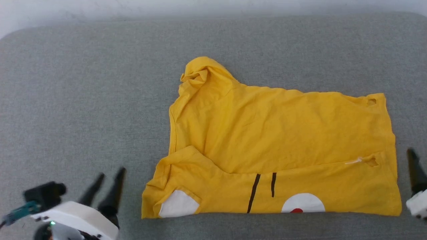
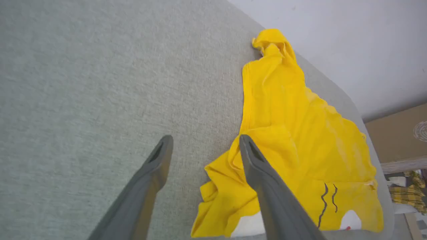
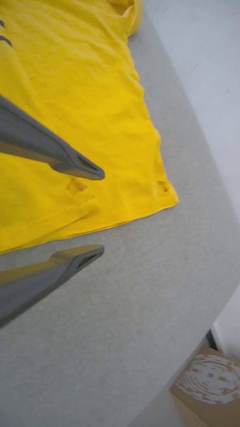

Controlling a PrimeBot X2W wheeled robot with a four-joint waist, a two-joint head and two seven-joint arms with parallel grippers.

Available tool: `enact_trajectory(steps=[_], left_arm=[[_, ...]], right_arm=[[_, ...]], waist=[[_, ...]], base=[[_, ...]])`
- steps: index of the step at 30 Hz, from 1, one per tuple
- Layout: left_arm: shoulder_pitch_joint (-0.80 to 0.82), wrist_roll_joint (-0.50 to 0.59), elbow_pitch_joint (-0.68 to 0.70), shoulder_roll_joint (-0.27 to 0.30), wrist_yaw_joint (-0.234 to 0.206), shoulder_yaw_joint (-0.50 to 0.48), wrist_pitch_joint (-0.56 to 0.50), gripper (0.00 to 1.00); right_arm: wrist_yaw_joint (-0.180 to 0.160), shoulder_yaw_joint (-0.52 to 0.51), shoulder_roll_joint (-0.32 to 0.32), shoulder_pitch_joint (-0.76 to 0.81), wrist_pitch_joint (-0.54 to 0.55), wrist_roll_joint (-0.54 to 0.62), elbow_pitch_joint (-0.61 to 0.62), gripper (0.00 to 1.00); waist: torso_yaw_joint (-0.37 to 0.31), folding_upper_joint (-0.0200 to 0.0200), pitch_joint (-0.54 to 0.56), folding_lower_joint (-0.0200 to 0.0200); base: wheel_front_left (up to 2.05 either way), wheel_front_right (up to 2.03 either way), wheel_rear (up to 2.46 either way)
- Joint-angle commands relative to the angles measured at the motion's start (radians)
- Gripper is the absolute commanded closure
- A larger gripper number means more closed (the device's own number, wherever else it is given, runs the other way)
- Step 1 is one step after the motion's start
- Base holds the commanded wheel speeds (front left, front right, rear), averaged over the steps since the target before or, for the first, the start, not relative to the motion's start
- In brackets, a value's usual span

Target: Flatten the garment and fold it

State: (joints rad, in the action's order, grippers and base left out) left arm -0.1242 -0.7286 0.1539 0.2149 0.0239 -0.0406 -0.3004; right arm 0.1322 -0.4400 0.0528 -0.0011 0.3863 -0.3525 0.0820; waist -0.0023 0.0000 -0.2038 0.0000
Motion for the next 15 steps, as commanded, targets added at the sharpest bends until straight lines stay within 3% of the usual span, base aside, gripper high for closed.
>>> enact_trajectory(steps=[1, 8, 11, 15], left_arm=[[0.01, 0.036, 0.023, 0.0, -0.005, -0.015, 0.057, 0.0], [0.073, 0.246, 0.071, -0.056, 0.051, 0.02, 0.487, 0.0], [0.072, 0.359, 0.033, -0.07, 0.047, 0.058, 0.547, 0.0], [0.056, 0.417, -0.033, -0.104, 0.044, 0.091, 0.56, 0.0]], right_arm=[[-0.002, 0.013, -0.003, -0.022, -0.042, 0.003, 0.031, 0.0], [-0.002, 0.102, -0.003, -0.013, -0.316, 0.132, 0.09, 0.0], [-0.002, 0.13, -0.003, 0.007, -0.399, 0.163, 0.071, 0.0], [-0.002, 0.155, -0.003, 0.04, -0.469, 0.173, 0.024, 0.0]], waist=[[0.002, 0.0, -0.013, 0.0], [0.011, 0.0, -0.031, 0.0], [0.01, 0.0, -0.027, 0.0], [0.008, 0.0, -0.018, 0.0]], base=[[0.0, 0.0, 0.0], [0.0, 0.0, 0.0], [0.0, 0.0, 0.0], [0.0, 0.0, 0.0]])
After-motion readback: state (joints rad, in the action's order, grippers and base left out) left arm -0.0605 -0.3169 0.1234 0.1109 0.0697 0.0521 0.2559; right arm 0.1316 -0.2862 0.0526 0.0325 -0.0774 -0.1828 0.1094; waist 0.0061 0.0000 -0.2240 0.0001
